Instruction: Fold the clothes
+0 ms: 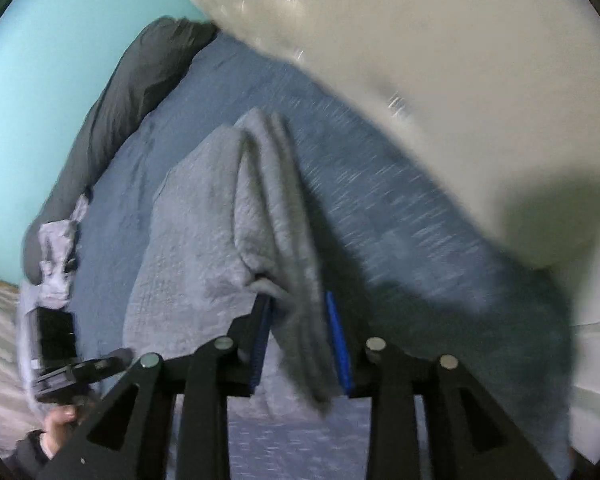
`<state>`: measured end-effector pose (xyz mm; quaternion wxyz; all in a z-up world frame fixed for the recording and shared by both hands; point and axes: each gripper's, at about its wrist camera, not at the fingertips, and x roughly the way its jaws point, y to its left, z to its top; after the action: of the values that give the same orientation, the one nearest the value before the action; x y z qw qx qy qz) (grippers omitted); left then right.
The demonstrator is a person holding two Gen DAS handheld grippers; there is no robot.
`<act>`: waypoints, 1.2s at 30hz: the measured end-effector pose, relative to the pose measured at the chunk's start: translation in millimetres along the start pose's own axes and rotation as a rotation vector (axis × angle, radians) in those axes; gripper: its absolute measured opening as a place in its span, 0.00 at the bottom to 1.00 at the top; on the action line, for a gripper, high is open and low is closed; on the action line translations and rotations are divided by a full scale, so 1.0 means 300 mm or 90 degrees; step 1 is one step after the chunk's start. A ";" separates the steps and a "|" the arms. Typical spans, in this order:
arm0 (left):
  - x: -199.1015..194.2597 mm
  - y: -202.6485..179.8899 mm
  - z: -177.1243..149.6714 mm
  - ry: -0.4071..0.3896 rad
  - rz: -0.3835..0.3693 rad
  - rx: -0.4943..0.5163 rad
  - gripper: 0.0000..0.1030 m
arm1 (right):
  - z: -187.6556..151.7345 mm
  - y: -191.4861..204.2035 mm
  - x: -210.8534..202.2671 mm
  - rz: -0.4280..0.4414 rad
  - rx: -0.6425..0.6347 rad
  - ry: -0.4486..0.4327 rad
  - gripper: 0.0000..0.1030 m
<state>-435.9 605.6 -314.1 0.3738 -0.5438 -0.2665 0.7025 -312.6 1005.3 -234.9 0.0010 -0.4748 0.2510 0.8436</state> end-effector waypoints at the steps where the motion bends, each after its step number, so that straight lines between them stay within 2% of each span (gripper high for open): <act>1: -0.018 -0.010 -0.003 -0.009 0.007 0.016 0.39 | -0.003 0.001 -0.023 -0.008 -0.005 -0.013 0.27; 4: -0.072 -0.049 -0.010 -0.042 0.009 0.077 0.39 | -0.005 0.056 -0.077 0.011 -0.034 -0.068 0.27; 8: -0.038 -0.131 -0.015 -0.026 0.012 0.140 0.39 | -0.011 0.174 -0.004 0.048 -0.084 -0.039 0.24; 11: -0.011 -0.124 -0.041 -0.010 0.018 0.142 0.39 | -0.022 0.251 0.079 0.056 -0.118 -0.003 0.17; 13: 0.007 -0.100 -0.066 0.000 0.021 0.132 0.39 | -0.020 0.241 0.138 0.020 -0.109 0.011 0.14; 15: 0.039 -0.100 -0.084 0.007 0.025 0.137 0.39 | -0.020 0.178 0.163 -0.001 -0.058 0.007 0.02; 16: 0.048 -0.095 -0.099 0.012 0.027 0.141 0.39 | -0.020 0.147 0.176 -0.011 -0.033 0.006 0.01; 21: 0.056 -0.094 -0.132 0.011 0.031 0.159 0.39 | -0.035 0.073 0.189 -0.019 0.009 -0.002 0.00; 27: 0.055 -0.103 -0.120 0.013 0.039 0.161 0.39 | -0.017 0.062 0.121 -0.034 0.041 -0.052 0.00; 31: 0.060 -0.108 -0.116 0.014 0.042 0.161 0.39 | -0.031 0.109 0.079 0.017 -0.001 -0.083 0.01; 34: 0.061 -0.109 -0.120 0.014 0.047 0.166 0.39 | -0.059 0.127 0.108 -0.005 -0.039 -0.046 0.01; 36: 0.056 -0.109 -0.124 0.014 0.047 0.164 0.39 | -0.070 0.088 0.113 -0.032 -0.017 -0.045 0.00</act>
<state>-394.5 637.1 -308.1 0.4173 -0.5084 -0.1495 0.7383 -320.7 965.3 -259.7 0.0242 -0.4510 0.2275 0.8627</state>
